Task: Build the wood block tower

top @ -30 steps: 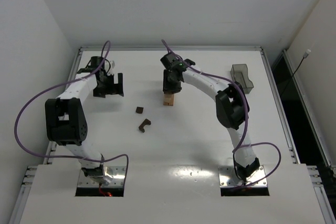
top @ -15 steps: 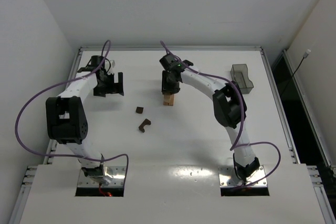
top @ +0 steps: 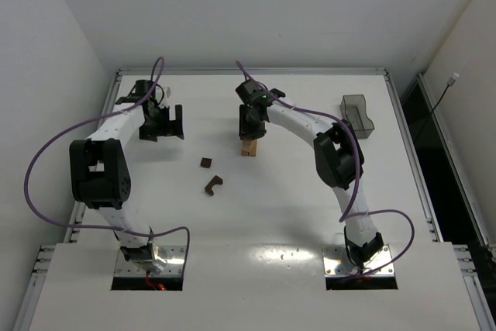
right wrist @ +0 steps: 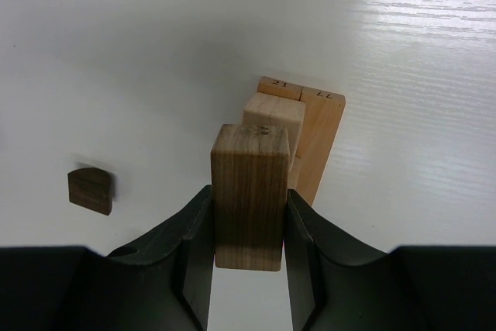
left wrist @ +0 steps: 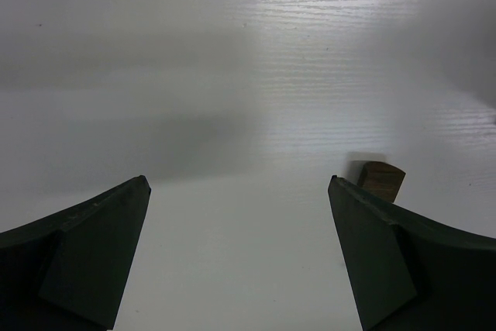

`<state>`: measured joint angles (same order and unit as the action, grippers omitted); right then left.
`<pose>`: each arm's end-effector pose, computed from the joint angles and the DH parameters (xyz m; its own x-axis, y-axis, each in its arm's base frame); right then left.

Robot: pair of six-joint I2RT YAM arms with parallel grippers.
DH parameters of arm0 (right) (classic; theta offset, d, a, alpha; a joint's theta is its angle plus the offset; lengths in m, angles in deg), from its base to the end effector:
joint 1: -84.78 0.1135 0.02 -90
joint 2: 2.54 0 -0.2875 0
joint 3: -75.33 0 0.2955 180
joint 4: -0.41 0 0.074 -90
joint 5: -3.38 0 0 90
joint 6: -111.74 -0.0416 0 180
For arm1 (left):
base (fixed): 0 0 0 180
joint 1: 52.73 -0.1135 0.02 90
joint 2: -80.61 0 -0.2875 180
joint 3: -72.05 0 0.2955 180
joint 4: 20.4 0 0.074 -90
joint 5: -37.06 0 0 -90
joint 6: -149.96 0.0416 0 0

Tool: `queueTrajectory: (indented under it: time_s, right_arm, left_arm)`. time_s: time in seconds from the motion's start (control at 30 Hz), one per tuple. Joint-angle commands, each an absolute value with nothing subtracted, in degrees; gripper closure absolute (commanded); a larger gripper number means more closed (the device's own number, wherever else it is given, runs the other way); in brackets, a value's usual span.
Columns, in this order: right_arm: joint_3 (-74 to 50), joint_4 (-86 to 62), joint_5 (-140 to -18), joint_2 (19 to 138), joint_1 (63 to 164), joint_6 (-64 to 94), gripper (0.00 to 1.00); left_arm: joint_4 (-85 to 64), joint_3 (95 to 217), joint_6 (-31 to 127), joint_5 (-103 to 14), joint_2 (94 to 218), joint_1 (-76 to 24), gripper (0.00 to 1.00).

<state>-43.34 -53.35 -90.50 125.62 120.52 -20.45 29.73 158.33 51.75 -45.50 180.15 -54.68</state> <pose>0.4408 0.3138 0.1877 -0.9118 0.1694 -0.3741 0.0733 0.9635 0.2575 0.4068 0.0085 0.2262 -0.8879 -0.1719 -0.4268 -0.1036 0.9785 -0.1785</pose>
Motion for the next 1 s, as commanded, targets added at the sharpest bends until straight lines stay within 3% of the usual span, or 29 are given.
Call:
queueTrajectory:
  time_s: [0.0, 0.2, 0.3, 0.5, 0.7, 0.97]
  right_arm:
    - [-45.19, -51.47, -89.62, 126.22, 120.29, -20.27, 0.73]
    - [-45.19, -51.47, -90.22, 126.22, 120.29, -20.27, 0.58]
    - [-45.19, -51.47, -90.22, 126.22, 120.29, -19.74, 0.57]
    - [-44.66, -49.63, -90.75, 125.7, 120.29, -17.03, 0.45]
    - [-41.86, -46.56, -92.51, 120.78, 120.29, -11.58, 0.25]
    - [-27.8, -40.84, -96.63, 104.97, 120.29, -2.0, 0.24]
  left_arm:
    - [29.9, 160.58, 51.17, -44.68, 180.19, -54.4, 0.0]
    - [29.9, 161.11, 51.17, -44.68, 180.19, -54.4, 0.0]
    - [29.9, 161.11, 51.17, -44.68, 180.19, -54.4, 0.0]
    - [30.42, 160.58, 51.7, -43.9, 179.49, -54.4, 0.0]
    - [29.9, 158.92, 52.84, -42.23, 175.62, -53.79, 0.0]
    - [31.3, 150.48, 56.43, -41.69, 166.92, -44.32, 0.0]
